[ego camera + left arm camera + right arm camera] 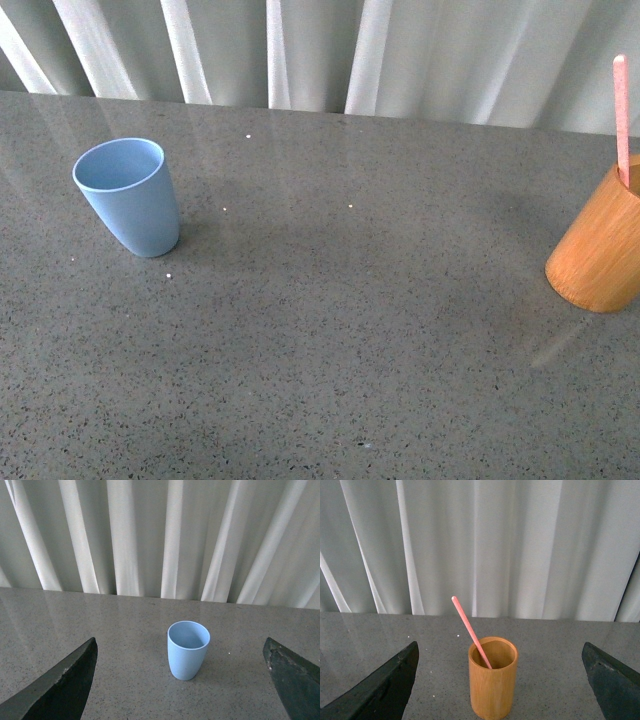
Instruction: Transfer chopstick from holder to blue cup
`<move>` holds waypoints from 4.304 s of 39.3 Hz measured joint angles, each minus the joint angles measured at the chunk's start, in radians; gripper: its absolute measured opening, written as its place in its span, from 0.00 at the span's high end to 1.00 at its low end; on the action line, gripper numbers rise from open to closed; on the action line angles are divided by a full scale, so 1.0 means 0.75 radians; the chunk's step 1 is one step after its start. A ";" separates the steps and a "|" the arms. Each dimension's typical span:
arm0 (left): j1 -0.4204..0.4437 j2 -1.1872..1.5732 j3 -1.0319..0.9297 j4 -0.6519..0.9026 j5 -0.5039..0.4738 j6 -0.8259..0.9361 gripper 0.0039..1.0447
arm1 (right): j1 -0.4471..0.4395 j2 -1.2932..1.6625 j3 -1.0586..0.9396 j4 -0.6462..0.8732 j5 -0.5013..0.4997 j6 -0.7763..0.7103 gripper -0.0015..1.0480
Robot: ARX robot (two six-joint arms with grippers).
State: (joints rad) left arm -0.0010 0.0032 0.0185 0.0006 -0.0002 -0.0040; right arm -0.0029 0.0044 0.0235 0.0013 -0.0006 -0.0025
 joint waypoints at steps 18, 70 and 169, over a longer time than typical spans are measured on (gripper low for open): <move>0.000 0.001 0.000 0.000 0.000 0.000 0.06 | 0.000 0.000 0.000 0.000 0.000 0.000 0.10; 0.199 1.389 0.759 0.027 -0.063 0.014 0.06 | 0.000 -0.001 0.000 0.000 0.000 0.000 0.10; -0.193 2.669 1.674 -0.456 -0.182 -0.012 0.97 | 0.000 0.000 0.000 0.000 0.000 0.000 0.10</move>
State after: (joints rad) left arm -0.1455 2.0052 1.2743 -0.3412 -0.1364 -0.0128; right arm -0.0029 0.0044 0.0235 0.0013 -0.0006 -0.0025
